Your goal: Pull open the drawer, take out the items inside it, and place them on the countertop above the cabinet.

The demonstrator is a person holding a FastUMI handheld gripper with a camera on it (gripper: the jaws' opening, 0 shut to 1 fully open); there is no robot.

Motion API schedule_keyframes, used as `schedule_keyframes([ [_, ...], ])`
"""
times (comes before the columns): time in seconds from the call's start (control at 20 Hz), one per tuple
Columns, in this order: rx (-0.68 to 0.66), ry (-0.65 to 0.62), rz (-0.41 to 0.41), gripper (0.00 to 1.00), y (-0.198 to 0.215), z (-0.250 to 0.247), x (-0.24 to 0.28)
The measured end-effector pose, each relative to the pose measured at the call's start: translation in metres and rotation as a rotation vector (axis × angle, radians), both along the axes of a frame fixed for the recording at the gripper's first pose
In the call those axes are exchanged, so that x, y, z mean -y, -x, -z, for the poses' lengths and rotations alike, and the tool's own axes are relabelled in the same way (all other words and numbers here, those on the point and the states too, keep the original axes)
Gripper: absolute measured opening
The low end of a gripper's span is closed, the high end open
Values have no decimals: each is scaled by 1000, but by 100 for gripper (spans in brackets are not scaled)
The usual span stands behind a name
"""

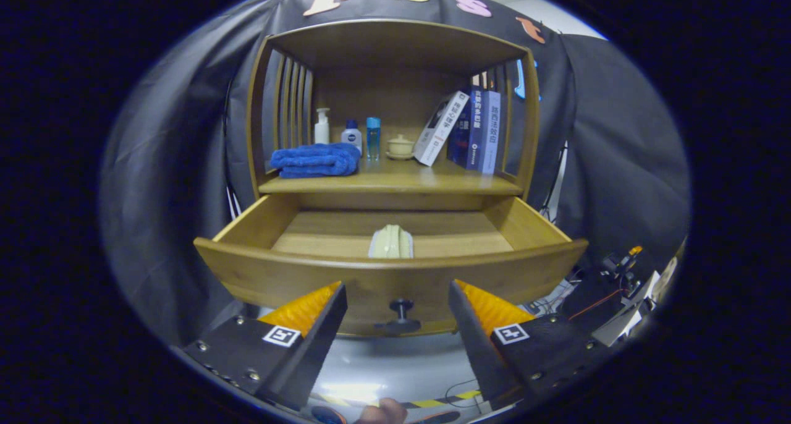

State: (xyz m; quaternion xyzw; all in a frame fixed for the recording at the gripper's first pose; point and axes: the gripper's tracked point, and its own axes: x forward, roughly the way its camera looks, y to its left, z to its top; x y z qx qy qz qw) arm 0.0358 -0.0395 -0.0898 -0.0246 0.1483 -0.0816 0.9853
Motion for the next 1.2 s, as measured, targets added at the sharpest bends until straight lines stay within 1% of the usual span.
schedule_keyframes([
  [0.05, 7, -2, -7, 98, -8, -7, -2],
  [0.15, 32, 11, -5, 98, -26, -24, -2],
  [0.25, 17, -9, -11, 98, -52, -29, -5],
  [0.4, -46, 13, 13, 98, -92, -21, 3],
  [0.5, -71, -7, 10, 98, -117, -13, 1],
  [0.6, -104, -36, 38, 98, -135, -3, 6],
  [0.7, -170, -27, 48, 98, -145, 9, 9],
  [0.75, -179, -24, 57, 96, -146, 8, 10],
  [0.85, -205, -11, 42, 90, -151, 7, 7],
  [0.95, -276, -39, 44, 87, -153, 19, 4],
  [1.05, -365, -59, 86, 87, -151, 36, 10],
  [1.1, -402, -64, 129, 87, -152, 44, 17],
  [1.15, -432, -47, 162, 77, -151, 49, 25],
  [1.2, -452, -35, 161, 67, -151, 54, 27],
])
